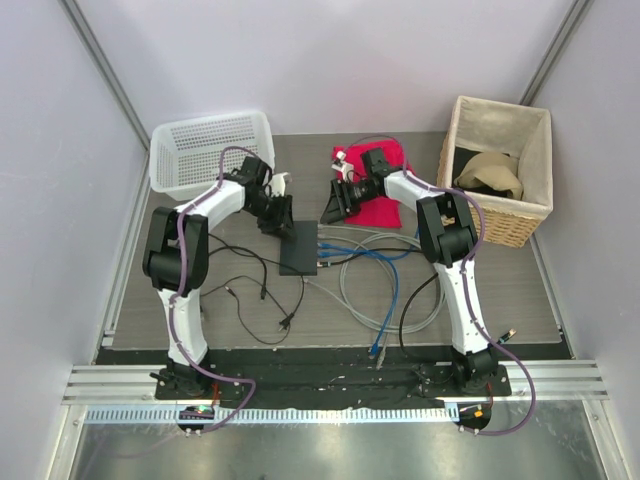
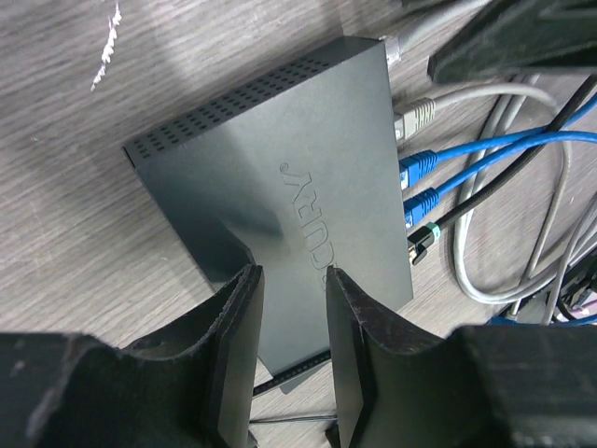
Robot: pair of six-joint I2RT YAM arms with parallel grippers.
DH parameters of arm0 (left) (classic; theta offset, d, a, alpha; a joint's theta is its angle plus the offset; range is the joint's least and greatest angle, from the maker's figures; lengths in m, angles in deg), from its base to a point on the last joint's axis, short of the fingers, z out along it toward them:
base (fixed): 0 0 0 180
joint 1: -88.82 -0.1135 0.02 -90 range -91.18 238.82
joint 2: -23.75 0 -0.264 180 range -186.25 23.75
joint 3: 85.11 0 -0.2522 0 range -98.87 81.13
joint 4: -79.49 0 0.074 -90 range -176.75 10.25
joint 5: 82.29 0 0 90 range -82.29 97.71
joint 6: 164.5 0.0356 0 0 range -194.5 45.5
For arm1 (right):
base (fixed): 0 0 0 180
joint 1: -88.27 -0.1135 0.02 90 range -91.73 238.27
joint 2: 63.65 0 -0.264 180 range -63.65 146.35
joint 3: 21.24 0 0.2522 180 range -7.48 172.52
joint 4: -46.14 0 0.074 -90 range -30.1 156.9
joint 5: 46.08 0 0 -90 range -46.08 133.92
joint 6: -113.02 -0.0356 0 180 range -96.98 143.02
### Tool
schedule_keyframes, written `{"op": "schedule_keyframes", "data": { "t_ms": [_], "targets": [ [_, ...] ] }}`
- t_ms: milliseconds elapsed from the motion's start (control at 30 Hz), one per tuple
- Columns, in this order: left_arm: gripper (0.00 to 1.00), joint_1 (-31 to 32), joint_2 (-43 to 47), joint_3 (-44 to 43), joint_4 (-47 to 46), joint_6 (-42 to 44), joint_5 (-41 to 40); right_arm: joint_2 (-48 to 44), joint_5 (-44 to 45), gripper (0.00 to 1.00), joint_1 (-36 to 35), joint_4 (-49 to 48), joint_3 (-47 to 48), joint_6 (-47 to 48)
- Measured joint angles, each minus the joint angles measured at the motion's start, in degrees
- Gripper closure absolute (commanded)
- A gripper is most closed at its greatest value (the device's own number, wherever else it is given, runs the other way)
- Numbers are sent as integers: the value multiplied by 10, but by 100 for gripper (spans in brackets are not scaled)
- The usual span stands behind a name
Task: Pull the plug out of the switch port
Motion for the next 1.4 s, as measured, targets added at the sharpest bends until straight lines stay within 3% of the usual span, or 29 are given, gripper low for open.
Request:
{"op": "schedule_keyframes", "data": {
  "t_ms": [833,1167,1300,1400],
  "targets": [
    [62,3,-15,-12,-14,-9,15,19,-19,57,-12,1,12,2],
    [62,3,-15,-12,-14,-9,14,34,-28,60,-14,46,43,87],
    [62,3,-15,-12,-14,-9,13,45,-31,73,-14,73,64,126],
    [62,5,-15,-12,-15,-9,12,45,-19,75,-16,76,67,137]
  ]
}}
